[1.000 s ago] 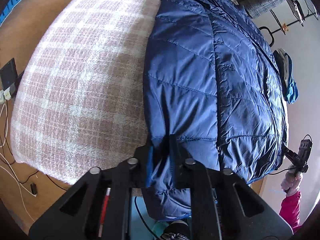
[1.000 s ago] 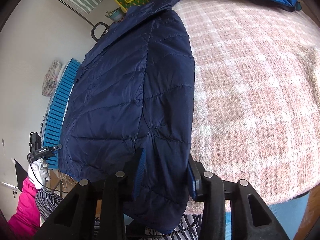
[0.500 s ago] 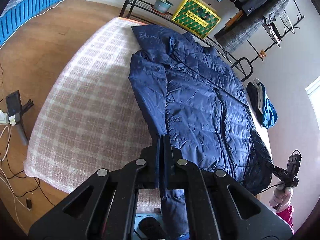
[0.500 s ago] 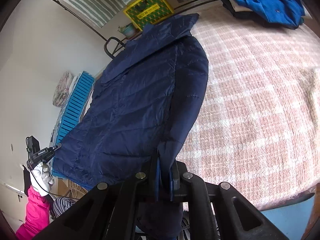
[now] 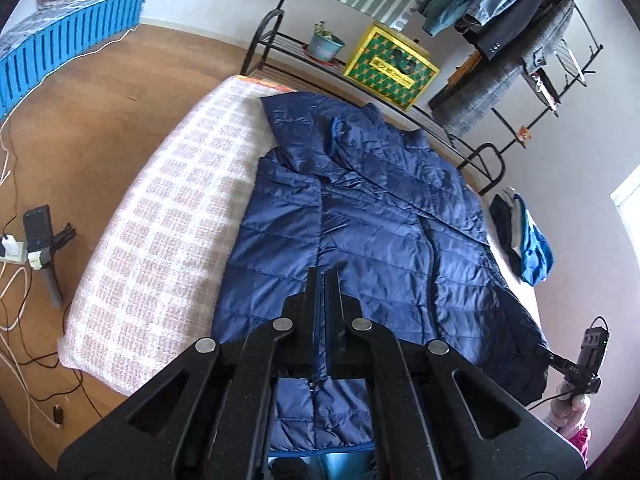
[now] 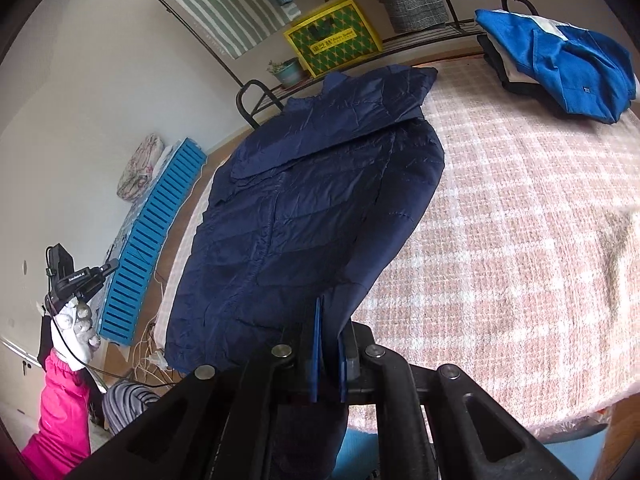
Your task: Fold large clothes
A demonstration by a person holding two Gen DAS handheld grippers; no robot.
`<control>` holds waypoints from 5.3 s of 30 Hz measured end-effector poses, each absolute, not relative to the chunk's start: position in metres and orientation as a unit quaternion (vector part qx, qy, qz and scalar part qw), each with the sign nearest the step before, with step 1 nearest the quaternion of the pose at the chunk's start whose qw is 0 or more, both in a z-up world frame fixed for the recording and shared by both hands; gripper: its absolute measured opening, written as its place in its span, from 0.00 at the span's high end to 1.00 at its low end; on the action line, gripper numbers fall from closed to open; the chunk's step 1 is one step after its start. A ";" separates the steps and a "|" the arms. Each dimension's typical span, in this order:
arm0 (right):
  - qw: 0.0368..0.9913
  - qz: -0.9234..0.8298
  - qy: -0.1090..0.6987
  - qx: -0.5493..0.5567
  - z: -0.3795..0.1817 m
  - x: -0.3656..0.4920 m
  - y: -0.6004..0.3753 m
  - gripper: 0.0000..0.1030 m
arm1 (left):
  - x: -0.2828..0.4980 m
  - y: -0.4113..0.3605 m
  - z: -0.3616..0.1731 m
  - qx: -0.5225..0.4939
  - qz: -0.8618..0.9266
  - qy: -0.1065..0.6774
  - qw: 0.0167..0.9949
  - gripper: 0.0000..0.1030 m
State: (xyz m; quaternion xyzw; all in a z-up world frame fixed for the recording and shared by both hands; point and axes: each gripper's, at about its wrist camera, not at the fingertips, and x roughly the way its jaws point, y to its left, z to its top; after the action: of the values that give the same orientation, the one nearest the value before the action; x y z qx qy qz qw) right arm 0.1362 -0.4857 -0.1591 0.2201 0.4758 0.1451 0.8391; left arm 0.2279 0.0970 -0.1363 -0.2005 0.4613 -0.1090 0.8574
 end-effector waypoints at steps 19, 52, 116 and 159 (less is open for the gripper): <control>0.793 0.112 0.554 0.229 -0.242 0.138 -0.503 0.71 | 0.231 0.130 -0.294 -0.279 -0.122 0.581 0.754 0.53; 0.862 0.151 0.396 0.279 -0.113 0.312 -0.530 0.96 | 0.427 0.079 -0.131 -0.286 -0.157 0.406 0.854 0.99; 0.917 -0.012 0.398 -0.004 -0.169 0.512 -0.539 1.00 | 0.625 -0.007 -0.211 0.054 -0.001 0.381 0.923 1.00; 0.813 0.043 0.452 0.366 -0.273 0.353 -0.509 0.23 | 0.692 -0.233 -0.271 0.024 -0.126 0.436 0.891 1.00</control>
State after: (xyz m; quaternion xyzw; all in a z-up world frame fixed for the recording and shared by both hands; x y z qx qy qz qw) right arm 0.3531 -0.5087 -0.2731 0.3656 0.4515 0.0430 0.8128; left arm 0.6922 -0.2334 -0.2712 0.0245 0.4360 -0.1256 0.8908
